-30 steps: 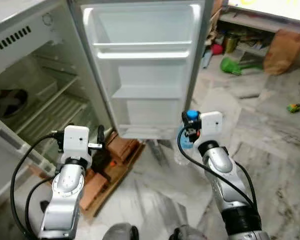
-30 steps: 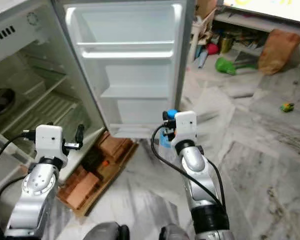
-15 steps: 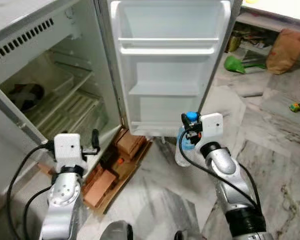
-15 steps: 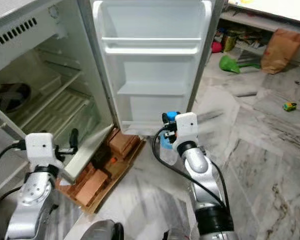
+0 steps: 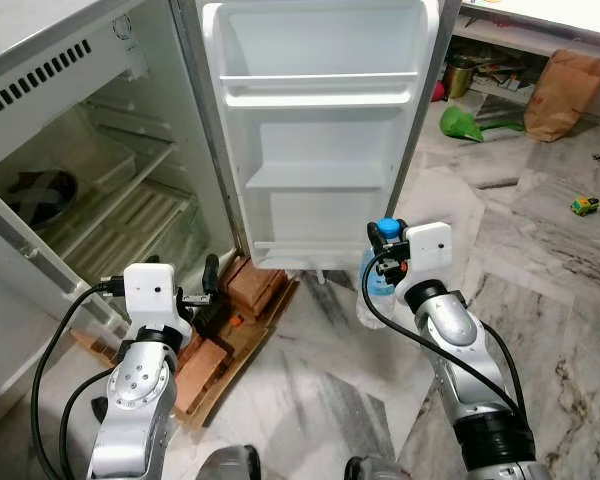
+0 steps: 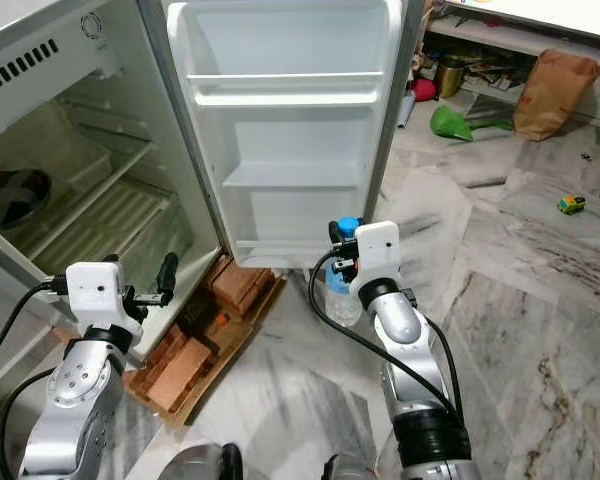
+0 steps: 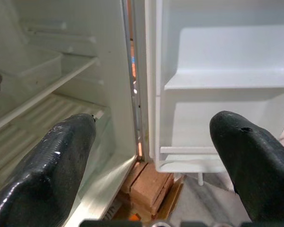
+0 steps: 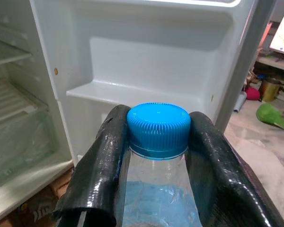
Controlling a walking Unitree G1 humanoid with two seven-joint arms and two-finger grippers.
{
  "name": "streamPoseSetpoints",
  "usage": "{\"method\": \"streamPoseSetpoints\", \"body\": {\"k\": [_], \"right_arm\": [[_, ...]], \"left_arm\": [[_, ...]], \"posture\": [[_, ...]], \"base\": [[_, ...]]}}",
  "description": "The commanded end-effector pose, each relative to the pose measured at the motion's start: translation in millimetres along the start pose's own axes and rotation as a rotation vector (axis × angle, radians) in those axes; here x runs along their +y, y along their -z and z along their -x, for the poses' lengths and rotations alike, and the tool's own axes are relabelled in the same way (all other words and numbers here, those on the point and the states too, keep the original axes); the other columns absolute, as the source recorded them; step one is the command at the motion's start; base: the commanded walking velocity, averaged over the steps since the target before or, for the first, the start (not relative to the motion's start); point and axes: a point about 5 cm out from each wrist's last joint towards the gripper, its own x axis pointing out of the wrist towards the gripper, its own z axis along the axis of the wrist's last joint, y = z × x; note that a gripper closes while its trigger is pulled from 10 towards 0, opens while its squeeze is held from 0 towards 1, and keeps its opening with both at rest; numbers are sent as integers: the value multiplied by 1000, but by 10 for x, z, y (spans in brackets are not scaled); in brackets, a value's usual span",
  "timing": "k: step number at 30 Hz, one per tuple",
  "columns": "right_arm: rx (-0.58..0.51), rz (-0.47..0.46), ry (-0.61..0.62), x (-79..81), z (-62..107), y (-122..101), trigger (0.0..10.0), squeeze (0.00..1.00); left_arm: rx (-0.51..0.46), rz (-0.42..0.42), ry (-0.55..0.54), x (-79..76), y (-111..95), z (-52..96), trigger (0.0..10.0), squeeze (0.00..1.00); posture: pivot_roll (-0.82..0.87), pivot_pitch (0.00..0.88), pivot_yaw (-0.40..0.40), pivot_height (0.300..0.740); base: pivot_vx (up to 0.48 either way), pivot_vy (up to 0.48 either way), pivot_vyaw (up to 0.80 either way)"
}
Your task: Restocking fridge
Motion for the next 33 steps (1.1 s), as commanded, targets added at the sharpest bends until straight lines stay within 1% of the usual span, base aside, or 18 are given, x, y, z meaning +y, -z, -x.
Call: {"method": "streamPoseSetpoints", "body": {"k": [1, 8, 14, 17, 19, 21, 22, 23, 24, 27, 28, 29, 30, 33], "right_arm": [[-35, 12, -6, -2, -15, -67, 10000, 0], [-37, 28, -26, -5, -8, -64, 10000, 0], [-39, 27, -31, 14, -1, -63, 10000, 0], [-36, 27, -33, 20, 5, -57, 10000, 0], [-31, 30, -27, 11, 10, -48, 10000, 0], [-18, 29, 24, -46, 30, -26, 10000, 0], [-18, 29, 24, -46, 30, -26, 10000, 0], [-10, 12, 52, -76, 58, -11, 10000, 0], [-4, 3, 75, -98, 121, 5, 10000, 0], [2, -3, 81, -97, 228, 25, 10000, 0], [17, -2, 74, -83, 327, 58, 10000, 0], [17, -2, 74, -83, 327, 58, 10000, 0], [34, -1, 61, -70, 439, 103, 10000, 0], [58, 13, 50, -81, 564, 161, 10000, 0]], "left_arm": [[-11, 1, 1, 14, -27, 2, 10000, 0], [-13, 4, 2, 13, -27, 9, 10000, 0], [-11, 4, -1, 18, -23, 10, 10000, 0], [-10, 4, -1, 16, -24, 9, 10000, 0], [-9, 4, -1, 16, -23, 8, 10000, 0], [-3, 2, 2, 14, -13, 10, 10000, 0], [-3, 2, 2, 14, -13, 10, 10000, 0], [8, -6, 4, 13, 1, 17, 10000, 0], [22, -18, -1, 23, 22, 43, 10000, 0], [33, -31, -4, 57, 38, 110, 10000, 0], [41, -40, -9, 94, 51, 179, 10000, 0], [41, -40, -9, 94, 51, 179, 10000, 0], [56, -45, -26, 141, 71, 271, 10000, 0], [71, -56, -37, 203, 105, 408, 10000, 0]], "posture": [[78, 106, 22, 740], [81, 108, 15, 740], [80, 110, 14, 740], [79, 111, 14, 740], [80, 112, 13, 740], [81, 112, 11, 740], [81, 112, 11, 740], [81, 113, 9, 740], [80, 112, 10, 740], [78, 114, 12, 740], [77, 114, 12, 740], [77, 114, 12, 740], [76, 111, 16, 740], [76, 108, 20, 740]], "base": [[379, 0, 0], [398, 0, 0], [398, 0, 609], [394, 0, 0], [371, 0, 0], [354, 0, 0], [341, 0, 0], [285, 0, 0], [0, 0, 0], [0, 0, 0], [0, 0, 0], [0, 0, 0], [0, 0, 0], [0, 0, 0]]}}
